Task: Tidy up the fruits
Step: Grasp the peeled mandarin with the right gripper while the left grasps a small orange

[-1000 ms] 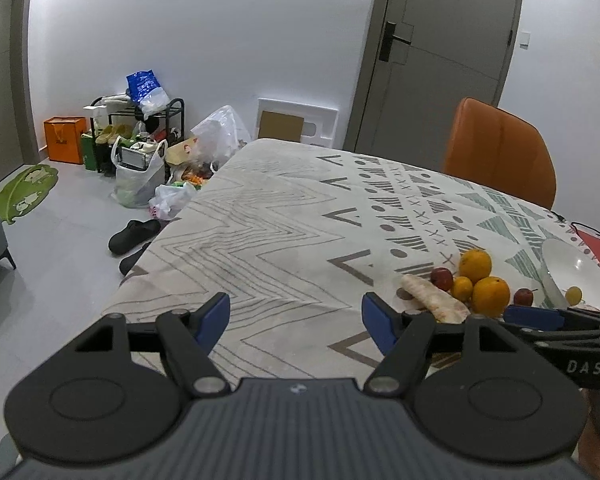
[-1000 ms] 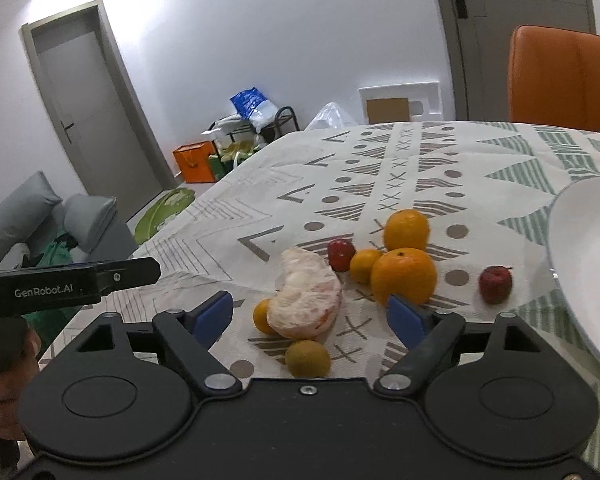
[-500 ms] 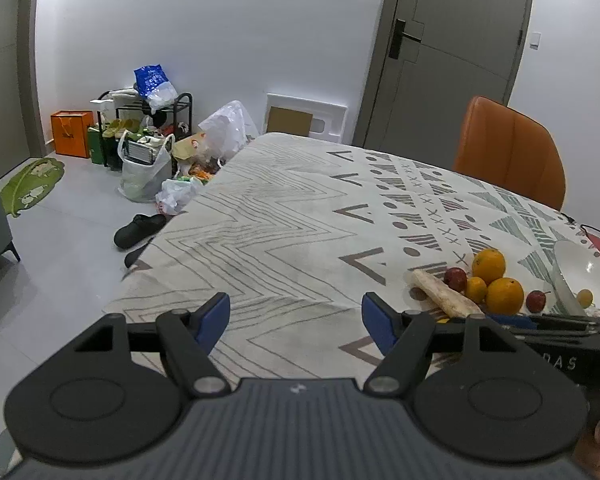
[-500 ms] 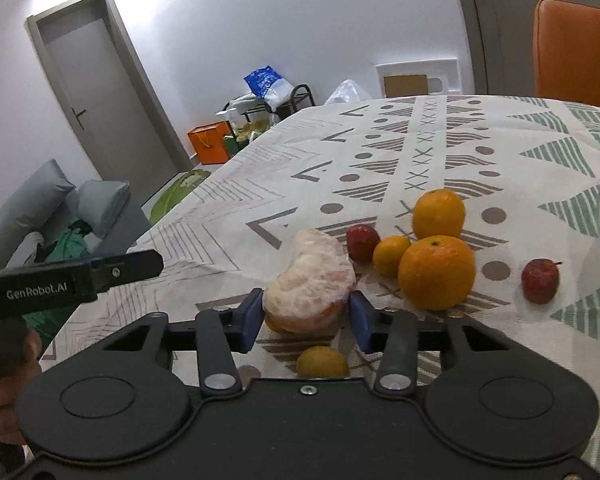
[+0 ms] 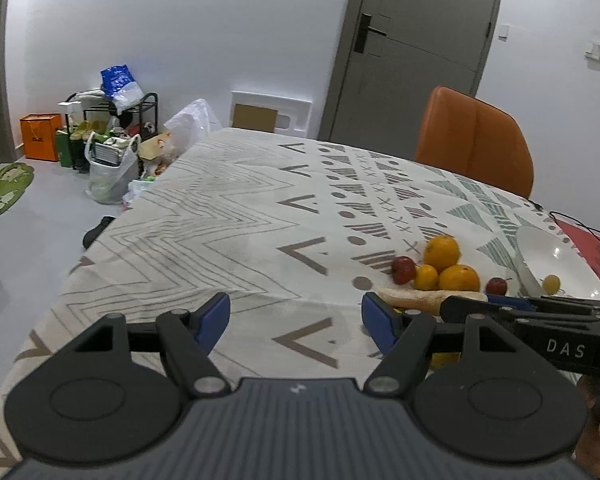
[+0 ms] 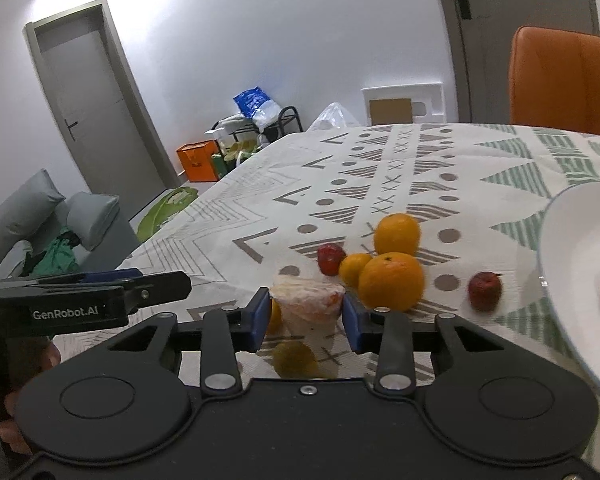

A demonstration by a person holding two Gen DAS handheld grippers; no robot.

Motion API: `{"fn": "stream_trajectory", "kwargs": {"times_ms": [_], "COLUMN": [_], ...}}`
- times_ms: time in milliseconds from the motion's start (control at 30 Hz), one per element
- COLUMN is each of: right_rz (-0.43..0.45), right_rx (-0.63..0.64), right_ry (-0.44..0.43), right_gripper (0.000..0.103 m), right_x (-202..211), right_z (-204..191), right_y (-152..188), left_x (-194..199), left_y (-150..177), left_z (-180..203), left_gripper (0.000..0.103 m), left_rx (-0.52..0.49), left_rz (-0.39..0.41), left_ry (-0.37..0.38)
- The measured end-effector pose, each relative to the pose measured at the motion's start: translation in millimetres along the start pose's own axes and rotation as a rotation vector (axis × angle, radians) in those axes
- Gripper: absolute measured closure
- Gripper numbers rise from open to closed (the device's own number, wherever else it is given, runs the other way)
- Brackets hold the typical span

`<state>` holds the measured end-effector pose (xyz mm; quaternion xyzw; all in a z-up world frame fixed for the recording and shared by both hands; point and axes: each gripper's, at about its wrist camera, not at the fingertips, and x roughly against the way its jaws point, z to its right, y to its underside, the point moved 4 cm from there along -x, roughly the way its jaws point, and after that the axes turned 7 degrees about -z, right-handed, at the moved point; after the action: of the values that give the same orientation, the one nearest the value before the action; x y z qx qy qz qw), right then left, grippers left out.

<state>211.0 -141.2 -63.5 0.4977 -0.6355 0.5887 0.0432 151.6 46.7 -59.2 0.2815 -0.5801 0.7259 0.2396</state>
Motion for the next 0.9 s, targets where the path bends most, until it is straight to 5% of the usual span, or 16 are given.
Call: {"fn": "stream_trajectory", "kwargs": {"times_ms": [767,900], "right_rz": [-0.007,-0.014], "right_rx": [-0.068,-0.082], "right_ry": [0.092,0.084], "right_gripper": [0.068,0.068], "right_x": [15.5,13.6], "right_z": [23.4,26.8], "right_y": [19.2,21.6], "left_x": [-30.1,-38.8], "left_y": [6.7,7.8], "left_z": [37.8,41.3], "left_gripper": [0.036,0.053], "left_rx": [-0.033,-0.040], "left_rz": [-0.040,-0.062], "left_ry": [0.138,0.139]}}
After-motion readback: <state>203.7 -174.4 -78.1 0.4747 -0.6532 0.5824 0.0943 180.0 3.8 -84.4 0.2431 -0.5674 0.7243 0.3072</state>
